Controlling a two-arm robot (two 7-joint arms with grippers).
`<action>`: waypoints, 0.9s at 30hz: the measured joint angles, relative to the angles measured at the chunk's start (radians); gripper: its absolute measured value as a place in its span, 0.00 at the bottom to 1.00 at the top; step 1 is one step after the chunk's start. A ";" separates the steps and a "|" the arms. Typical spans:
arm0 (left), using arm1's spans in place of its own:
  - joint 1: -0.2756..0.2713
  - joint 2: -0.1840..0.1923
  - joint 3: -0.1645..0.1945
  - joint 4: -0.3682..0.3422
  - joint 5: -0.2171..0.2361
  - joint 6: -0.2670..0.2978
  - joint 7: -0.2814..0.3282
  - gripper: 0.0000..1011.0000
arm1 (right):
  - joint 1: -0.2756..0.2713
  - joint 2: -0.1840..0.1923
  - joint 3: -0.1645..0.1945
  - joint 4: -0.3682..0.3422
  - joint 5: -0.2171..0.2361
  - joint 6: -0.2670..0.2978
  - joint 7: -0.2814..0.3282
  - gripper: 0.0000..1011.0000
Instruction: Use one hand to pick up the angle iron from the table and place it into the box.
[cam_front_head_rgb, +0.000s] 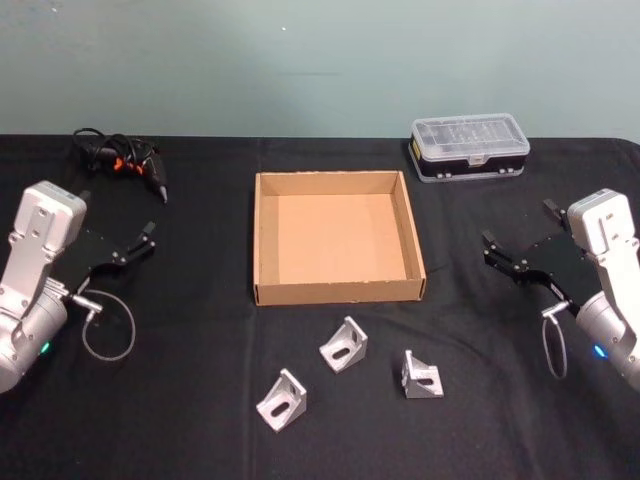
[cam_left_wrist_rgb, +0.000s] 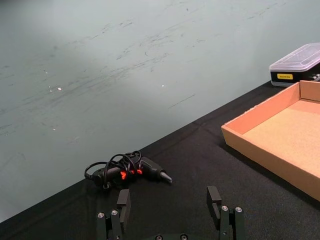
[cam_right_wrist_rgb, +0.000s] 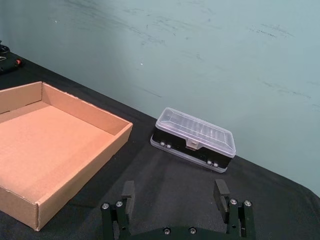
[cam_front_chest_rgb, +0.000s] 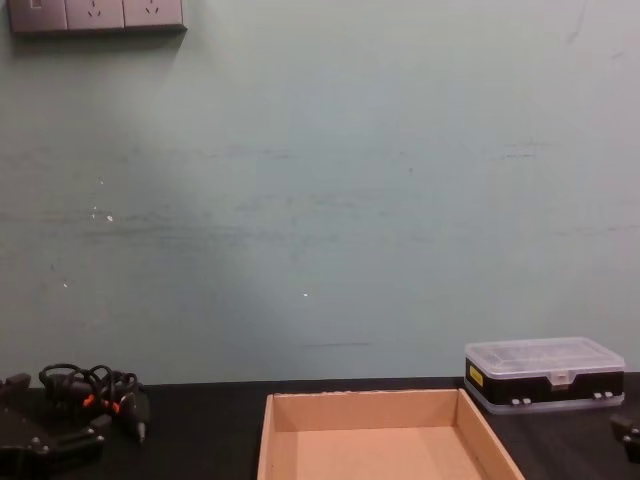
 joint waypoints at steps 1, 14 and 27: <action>0.000 0.000 0.000 0.000 0.000 0.000 0.000 0.99 | 0.000 0.000 0.000 0.000 0.000 0.000 0.000 0.99; 0.000 0.000 0.000 0.000 0.000 0.000 0.000 0.99 | 0.000 0.000 0.000 0.000 0.000 0.000 0.000 0.99; 0.000 0.000 0.000 0.000 0.000 0.000 0.000 0.99 | 0.000 0.000 0.000 0.000 0.000 0.000 0.000 0.99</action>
